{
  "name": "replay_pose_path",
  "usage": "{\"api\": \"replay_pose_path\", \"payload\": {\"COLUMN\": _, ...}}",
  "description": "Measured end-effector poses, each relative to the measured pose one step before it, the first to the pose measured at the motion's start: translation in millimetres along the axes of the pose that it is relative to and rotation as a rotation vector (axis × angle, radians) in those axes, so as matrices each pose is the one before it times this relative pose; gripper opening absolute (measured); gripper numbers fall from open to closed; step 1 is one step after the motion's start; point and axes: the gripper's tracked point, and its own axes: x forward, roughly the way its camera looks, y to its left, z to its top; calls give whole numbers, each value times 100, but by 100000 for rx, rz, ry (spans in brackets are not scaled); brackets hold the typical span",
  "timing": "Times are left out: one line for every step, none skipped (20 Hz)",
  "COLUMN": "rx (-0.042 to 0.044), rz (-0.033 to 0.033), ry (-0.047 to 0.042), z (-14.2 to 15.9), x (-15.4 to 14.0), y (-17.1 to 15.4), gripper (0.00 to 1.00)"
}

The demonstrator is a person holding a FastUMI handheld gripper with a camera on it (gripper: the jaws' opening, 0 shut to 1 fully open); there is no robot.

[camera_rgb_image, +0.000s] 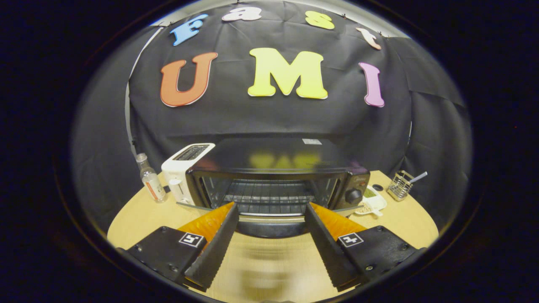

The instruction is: Open the toaster oven, put the food inside, and close the toaster oven door.

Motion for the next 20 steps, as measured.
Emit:
{"api": "replay_pose_path", "payload": {"rx": -561, "rz": 14, "ry": 829, "z": -696, "x": -645, "y": 24, "gripper": 100}}
{"api": "replay_pose_path", "payload": {"rx": -456, "rz": 37, "ry": 1155, "z": -855, "x": -435, "y": -72, "gripper": 100}}
{"api": "replay_pose_path", "payload": {"rx": -179, "rz": 73, "ry": 1213, "z": -1015, "x": -352, "y": -84, "gripper": 100}}
{"api": "replay_pose_path", "payload": {"rx": -489, "rz": 226, "ry": 1125, "z": -886, "x": -331, "y": -18, "gripper": 100}}
{"api": "replay_pose_path", "payload": {"rx": -502, "rz": 310, "ry": 1525, "z": -981, "x": -269, "y": -40, "gripper": 100}}
{"api": "replay_pose_path", "payload": {"rx": -298, "rz": 453, "ry": 1360, "z": -882, "x": -271, "y": 47, "gripper": 100}}
{"api": "replay_pose_path", "payload": {"rx": -272, "rz": 577, "ry": 1331, "z": -972, "x": -135, "y": -89, "gripper": 100}}
{"api": "replay_pose_path", "payload": {"rx": 187, "rz": 655, "ry": 1699, "z": -940, "x": -132, "y": 16, "gripper": 100}}
{"api": "replay_pose_path", "payload": {"rx": 281, "rz": 538, "ry": 1521, "z": -833, "x": 21, "y": -100, "gripper": 100}}
{"api": "replay_pose_path", "payload": {"rx": -70, "rz": 129, "ry": 2362, "z": -914, "x": 40, "y": -138, "gripper": 100}}
{"api": "replay_pose_path", "payload": {"rx": -222, "rz": -194, "ry": 2811, "z": -1195, "x": 93, "y": -169, "gripper": 100}}
{"api": "replay_pose_path", "payload": {"rx": -276, "rz": 474, "ry": 319, "z": -660, "x": 67, "y": 102, "gripper": 100}}
{"api": "replay_pose_path", "payload": {"rx": -448, "rz": 454, "ry": 596, "z": -480, "x": 3, "y": -35, "gripper": 100}}
{"api": "replay_pose_path", "payload": {"rx": -678, "rz": 126, "ry": 871, "z": -324, "x": 53, "y": 56, "gripper": 100}}
{"api": "replay_pose_path", "payload": {"rx": -1885, "rz": -257, "ry": 873, "z": -551, "x": 208, "y": 4, "gripper": 100}}
{"api": "replay_pose_path", "payload": {"rx": -808, "rz": 165, "ry": 1784, "z": -684, "x": 182, "y": -91, "gripper": 100}}
{"api": "replay_pose_path", "payload": {"rx": 1761, "rz": 617, "ry": 2272, "z": -758, "x": 282, "y": -34, "gripper": 100}}
{"api": "replay_pose_path", "payload": {"rx": 2810, "rz": 921, "ry": 2762, "z": -641, "x": 379, "y": 11, "gripper": 100}}
{"api": "replay_pose_path", "payload": {"rx": 1957, "rz": 709, "ry": 2210, "z": -557, "x": 338, "y": -117, "gripper": 100}}
{"api": "replay_pose_path", "payload": {"rx": 867, "rz": -171, "ry": 1934, "z": -284, "x": 385, "y": -263, "gripper": 100}}
